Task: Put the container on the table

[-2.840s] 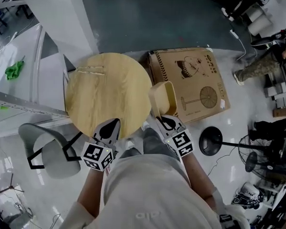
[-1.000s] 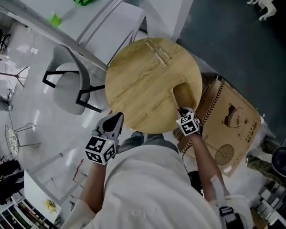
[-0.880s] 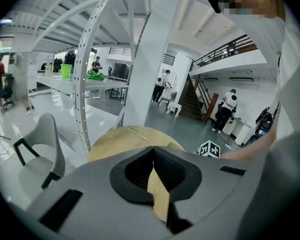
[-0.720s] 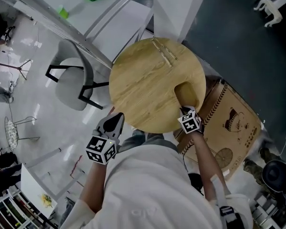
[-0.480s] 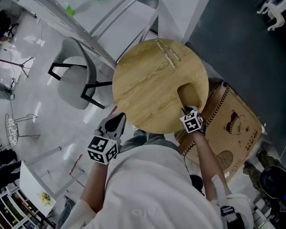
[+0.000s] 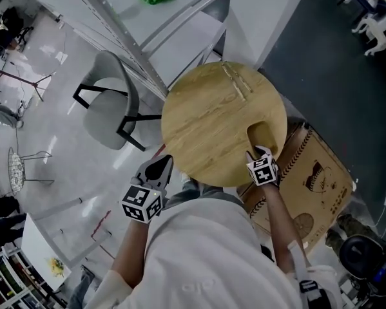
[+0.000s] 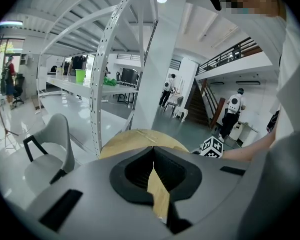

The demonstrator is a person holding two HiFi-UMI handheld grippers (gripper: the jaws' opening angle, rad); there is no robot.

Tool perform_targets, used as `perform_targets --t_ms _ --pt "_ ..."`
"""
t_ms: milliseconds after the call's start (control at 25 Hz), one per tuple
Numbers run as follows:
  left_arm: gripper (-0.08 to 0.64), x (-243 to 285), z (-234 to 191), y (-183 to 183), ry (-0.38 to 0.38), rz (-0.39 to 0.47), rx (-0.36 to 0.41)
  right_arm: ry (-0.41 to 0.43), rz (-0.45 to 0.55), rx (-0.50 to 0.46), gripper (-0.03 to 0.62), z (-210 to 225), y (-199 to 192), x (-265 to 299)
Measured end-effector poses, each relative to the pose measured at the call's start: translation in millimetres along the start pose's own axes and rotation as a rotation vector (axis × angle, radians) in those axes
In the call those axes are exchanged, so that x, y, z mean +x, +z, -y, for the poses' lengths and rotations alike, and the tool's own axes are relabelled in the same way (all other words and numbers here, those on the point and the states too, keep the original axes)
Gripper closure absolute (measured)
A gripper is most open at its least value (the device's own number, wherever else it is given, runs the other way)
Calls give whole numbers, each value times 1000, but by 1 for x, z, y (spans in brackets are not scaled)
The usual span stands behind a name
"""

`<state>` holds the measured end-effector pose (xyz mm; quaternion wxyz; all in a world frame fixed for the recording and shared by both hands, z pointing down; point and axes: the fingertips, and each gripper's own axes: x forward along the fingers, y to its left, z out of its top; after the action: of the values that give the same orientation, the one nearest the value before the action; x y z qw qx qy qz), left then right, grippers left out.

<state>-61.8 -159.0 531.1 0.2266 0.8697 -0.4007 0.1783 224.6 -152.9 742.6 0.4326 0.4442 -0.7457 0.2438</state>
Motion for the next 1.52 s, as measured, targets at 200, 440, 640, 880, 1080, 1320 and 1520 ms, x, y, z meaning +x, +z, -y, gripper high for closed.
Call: perform_targets --t_ms 200,440,640,880,1080,1320,1520 --pt "543 -10 -13 9 19 40 -17 30 64 3 454 -22 40 -15" --pt "543 -25 -28 22 47 111 -41 99 199 -64 528 -63 112 -49" --pt "543 -41 -42 30 72 167 -56 147 333 -145 554 -103 172 -83" --pt "543 -60 -55 45 103 246 -58 205 501 -160 560 -135 228 -127" --pt "543 -78 -57 62 100 305 -43 251 617 -142 560 -152 259 -162" --pt "543 -96 -57 85 79 389 -24 281 736 -136 560 -163 280 -194" --pt "543 -111 -48 107 51 479 10 310 820 -116 561 -170 289 -215"
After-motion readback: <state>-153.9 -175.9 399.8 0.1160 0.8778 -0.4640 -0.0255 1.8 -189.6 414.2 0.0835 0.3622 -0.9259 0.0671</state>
